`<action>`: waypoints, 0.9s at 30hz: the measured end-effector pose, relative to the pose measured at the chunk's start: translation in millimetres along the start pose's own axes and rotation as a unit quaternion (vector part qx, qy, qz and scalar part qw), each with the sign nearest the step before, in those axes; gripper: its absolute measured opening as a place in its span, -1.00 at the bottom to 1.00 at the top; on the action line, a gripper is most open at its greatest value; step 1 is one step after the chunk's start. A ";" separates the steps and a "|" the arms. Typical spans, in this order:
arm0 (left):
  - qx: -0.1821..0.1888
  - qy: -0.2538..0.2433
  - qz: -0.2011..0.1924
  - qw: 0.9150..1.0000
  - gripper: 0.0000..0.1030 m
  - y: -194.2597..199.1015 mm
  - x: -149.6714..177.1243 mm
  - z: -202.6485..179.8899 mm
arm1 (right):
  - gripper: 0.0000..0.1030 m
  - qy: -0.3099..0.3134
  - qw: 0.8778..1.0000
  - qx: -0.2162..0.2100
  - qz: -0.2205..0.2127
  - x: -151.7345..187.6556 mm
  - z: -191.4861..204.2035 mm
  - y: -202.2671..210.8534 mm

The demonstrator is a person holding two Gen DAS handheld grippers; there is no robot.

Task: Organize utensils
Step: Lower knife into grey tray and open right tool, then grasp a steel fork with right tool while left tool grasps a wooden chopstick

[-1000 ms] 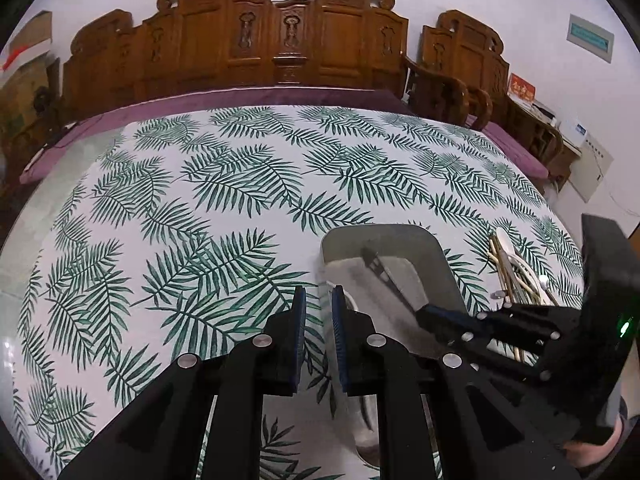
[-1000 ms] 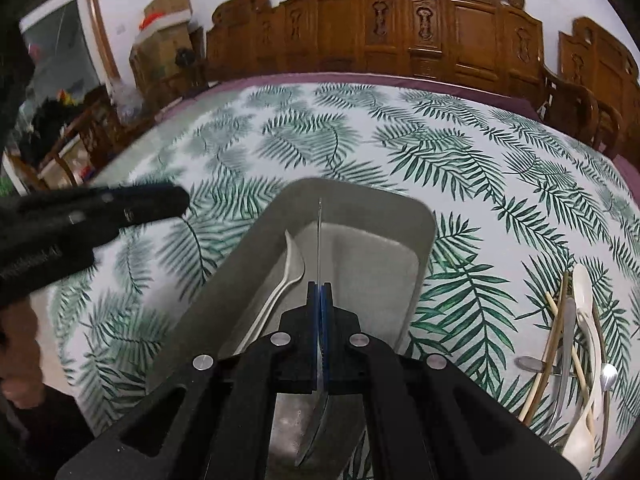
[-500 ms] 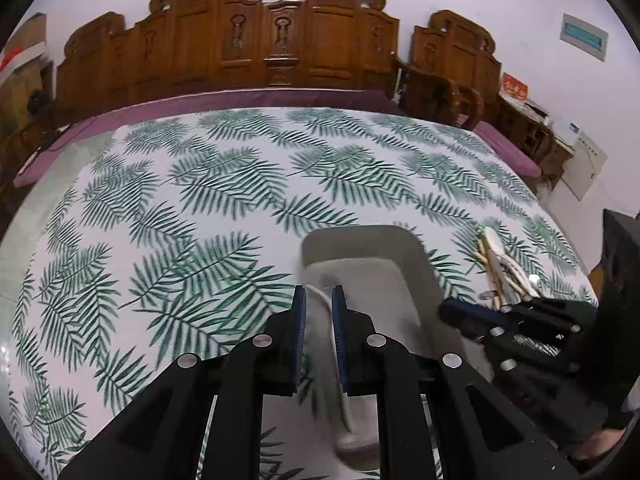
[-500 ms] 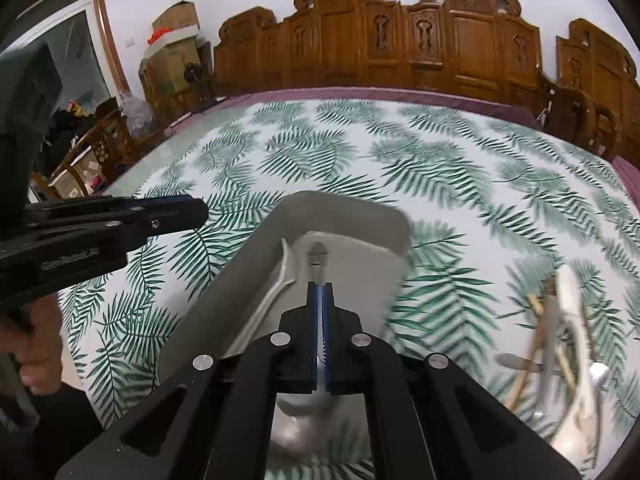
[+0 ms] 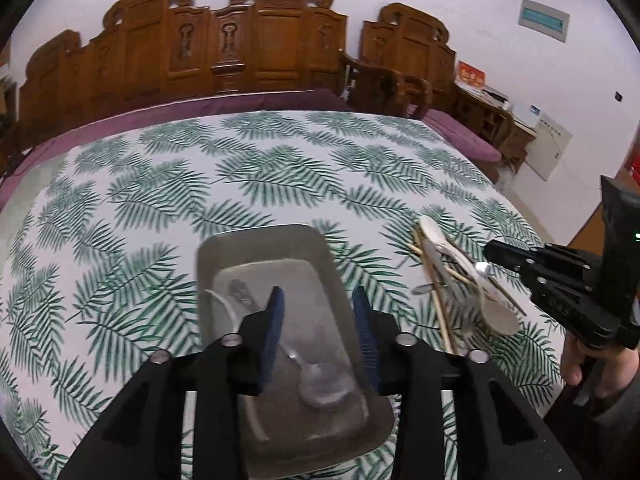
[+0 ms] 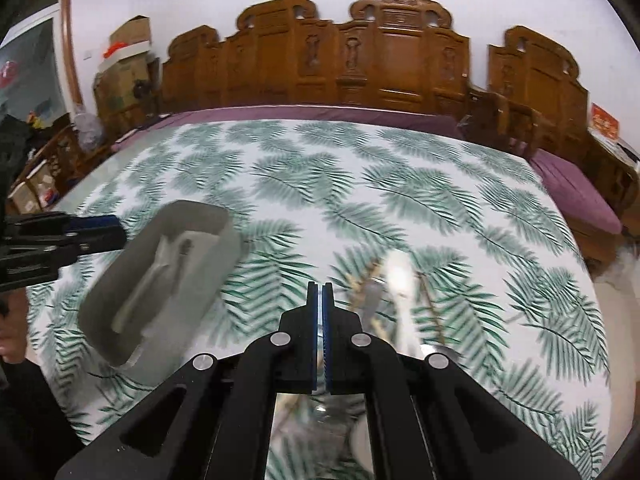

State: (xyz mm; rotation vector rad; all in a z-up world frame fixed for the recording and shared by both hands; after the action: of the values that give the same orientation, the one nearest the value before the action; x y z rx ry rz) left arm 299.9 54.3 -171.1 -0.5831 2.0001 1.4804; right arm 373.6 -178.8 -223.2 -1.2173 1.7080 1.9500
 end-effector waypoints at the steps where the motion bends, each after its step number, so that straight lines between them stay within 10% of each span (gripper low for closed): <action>1: 0.003 -0.002 0.000 1.000 -0.20 -1.1 0.3 -3.2 | -0.93 -0.007 1.000 0.002 0.005 4.3 -5.4 -2.9; 10: 0.011 -0.017 0.005 1.000 -0.03 -9.0 4.3 -20.0 | -0.86 -0.005 0.999 0.004 0.051 34.6 -0.1 -30.6; 14: 0.012 -0.018 0.006 1.000 -0.02 -10.1 5.8 -22.5 | -0.52 0.002 0.997 0.022 0.076 44.6 4.3 -44.6; 27: 0.013 -0.036 0.013 0.999 -0.02 -18.7 11.4 -42.4 | -0.58 -0.009 0.994 0.043 0.104 52.0 2.2 -62.1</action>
State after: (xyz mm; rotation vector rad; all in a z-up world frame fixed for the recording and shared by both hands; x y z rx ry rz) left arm 295.5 8.3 -182.8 -0.4865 1.9760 1.4673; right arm 383.6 -176.5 -303.6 -1.0253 1.9563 1.9692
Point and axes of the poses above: each gripper's, at about its wrist camera, not at the fingertips, and y roughly against the way its jaws point, z to its left, x to its underside, the point moved 3 cm from there along -y, roughly the way its jaws point, and after that the axes turned 6 degrees about x, right-handed, at the moved point
